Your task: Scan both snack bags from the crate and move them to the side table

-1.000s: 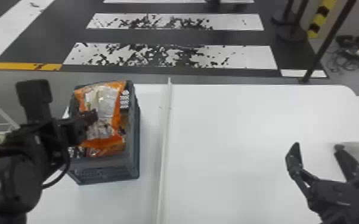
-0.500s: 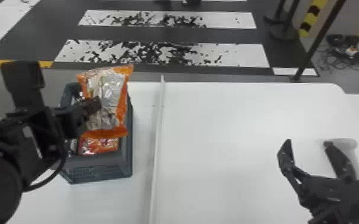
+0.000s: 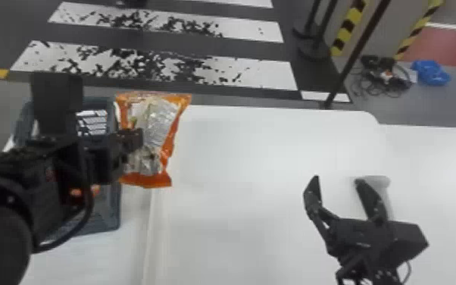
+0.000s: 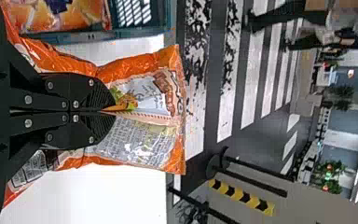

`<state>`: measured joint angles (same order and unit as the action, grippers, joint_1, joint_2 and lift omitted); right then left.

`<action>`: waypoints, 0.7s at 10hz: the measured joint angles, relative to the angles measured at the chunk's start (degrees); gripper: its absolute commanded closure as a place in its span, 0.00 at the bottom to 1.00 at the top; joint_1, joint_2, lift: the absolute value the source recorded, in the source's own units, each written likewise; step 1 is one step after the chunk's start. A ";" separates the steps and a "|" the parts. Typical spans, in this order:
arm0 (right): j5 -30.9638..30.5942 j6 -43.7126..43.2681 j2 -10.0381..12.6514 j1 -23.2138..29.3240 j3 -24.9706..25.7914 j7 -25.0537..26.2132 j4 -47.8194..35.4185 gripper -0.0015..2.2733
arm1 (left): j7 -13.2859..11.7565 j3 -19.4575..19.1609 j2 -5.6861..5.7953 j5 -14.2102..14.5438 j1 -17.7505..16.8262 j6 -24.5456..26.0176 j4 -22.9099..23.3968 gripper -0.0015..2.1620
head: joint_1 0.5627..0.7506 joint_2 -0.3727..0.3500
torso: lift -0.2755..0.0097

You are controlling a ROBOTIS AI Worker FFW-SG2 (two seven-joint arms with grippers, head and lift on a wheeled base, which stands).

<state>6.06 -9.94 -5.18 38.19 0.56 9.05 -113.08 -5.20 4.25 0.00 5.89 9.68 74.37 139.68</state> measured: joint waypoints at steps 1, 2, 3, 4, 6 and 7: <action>0.00 0.05 0.03 -0.21 -0.03 0.00 0.11 0.05 | 0.85 3.26 0.00 -1.57 -0.18 -0.99 -1.65 0.99 | 0.70 0.23 | 0.70; 0.00 0.07 0.13 -0.36 -0.17 0.00 0.14 0.05 | 2.39 6.73 0.00 -2.89 -0.26 -3.82 -4.32 0.99 | 0.70 0.20 | 0.70; 0.01 0.07 0.17 -0.44 -0.17 0.00 0.17 0.05 | 4.22 9.66 0.00 -3.21 -0.24 -7.66 -7.30 0.99 | 0.70 0.17 | 0.70; 0.06 0.07 0.18 -0.49 -0.09 0.00 0.26 0.05 | 5.63 12.42 0.00 -3.32 -0.15 -11.43 -10.36 0.99 | 0.70 0.14 | 0.70; 0.08 0.06 0.33 -0.49 -0.03 0.00 0.38 0.05 | 8.90 17.85 0.00 -3.32 -0.11 -20.11 -18.13 0.99 | 0.70 0.06 | 0.70; 0.10 0.06 0.35 -0.49 -0.02 0.00 0.57 0.05 | 11.09 19.85 0.00 -3.26 -0.19 -23.66 -21.66 0.99 | 0.70 0.05 | 0.70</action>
<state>6.17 -9.88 -4.83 37.70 0.54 9.05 -112.51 5.90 24.10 0.00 2.63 9.48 50.71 118.02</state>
